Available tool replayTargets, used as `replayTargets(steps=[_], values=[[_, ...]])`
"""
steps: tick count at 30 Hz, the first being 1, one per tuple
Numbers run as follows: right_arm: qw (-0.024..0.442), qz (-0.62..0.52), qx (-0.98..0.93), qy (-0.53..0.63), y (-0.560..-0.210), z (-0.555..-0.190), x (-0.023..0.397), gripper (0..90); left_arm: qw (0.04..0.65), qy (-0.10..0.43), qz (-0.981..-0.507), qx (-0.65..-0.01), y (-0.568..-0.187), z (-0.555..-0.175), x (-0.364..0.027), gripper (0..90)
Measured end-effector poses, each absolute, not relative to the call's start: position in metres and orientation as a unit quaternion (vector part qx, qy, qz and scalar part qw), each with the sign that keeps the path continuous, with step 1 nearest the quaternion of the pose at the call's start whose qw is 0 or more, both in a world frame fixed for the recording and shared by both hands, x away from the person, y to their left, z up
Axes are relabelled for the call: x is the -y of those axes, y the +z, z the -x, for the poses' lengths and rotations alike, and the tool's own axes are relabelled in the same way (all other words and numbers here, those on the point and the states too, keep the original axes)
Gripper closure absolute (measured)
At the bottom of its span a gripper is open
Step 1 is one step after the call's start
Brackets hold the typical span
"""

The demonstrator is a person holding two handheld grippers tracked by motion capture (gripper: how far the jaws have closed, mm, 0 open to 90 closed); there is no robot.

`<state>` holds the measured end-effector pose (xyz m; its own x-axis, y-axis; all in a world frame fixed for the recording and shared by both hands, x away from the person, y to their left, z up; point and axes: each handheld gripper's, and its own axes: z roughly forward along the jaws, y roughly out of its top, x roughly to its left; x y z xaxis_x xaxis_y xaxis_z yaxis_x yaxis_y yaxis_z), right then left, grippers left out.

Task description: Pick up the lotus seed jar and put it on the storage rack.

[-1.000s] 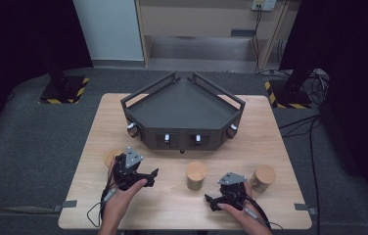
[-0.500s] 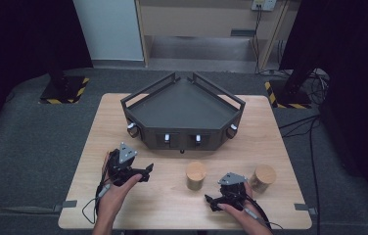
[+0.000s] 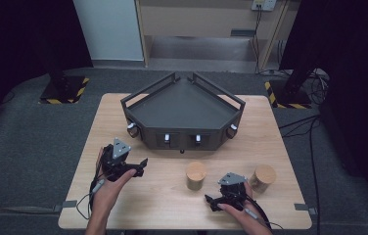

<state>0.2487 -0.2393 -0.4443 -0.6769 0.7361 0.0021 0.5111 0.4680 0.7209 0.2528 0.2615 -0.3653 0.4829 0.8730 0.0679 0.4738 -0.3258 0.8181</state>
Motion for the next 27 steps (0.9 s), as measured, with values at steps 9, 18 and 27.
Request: replayTargets(steps=[9,18,27], values=[[0.157,-0.37,-0.842,0.359,-0.444,-0.249,0.239,0.6,0.394,0.26,-0.76,-0.447,-0.369,-0.254,-0.273,1.7],[0.157,-0.37,-0.842,0.359,-0.444,-0.249,0.239,0.6,0.392,0.272,-0.754,-0.452,-0.372,-0.257,-0.284,1.7],[0.157,-0.37,-0.842,0.359,-0.444,-0.249,0.239,0.6,0.402,0.276,-0.741,-0.462,-0.383,-0.26,-0.297,1.7]])
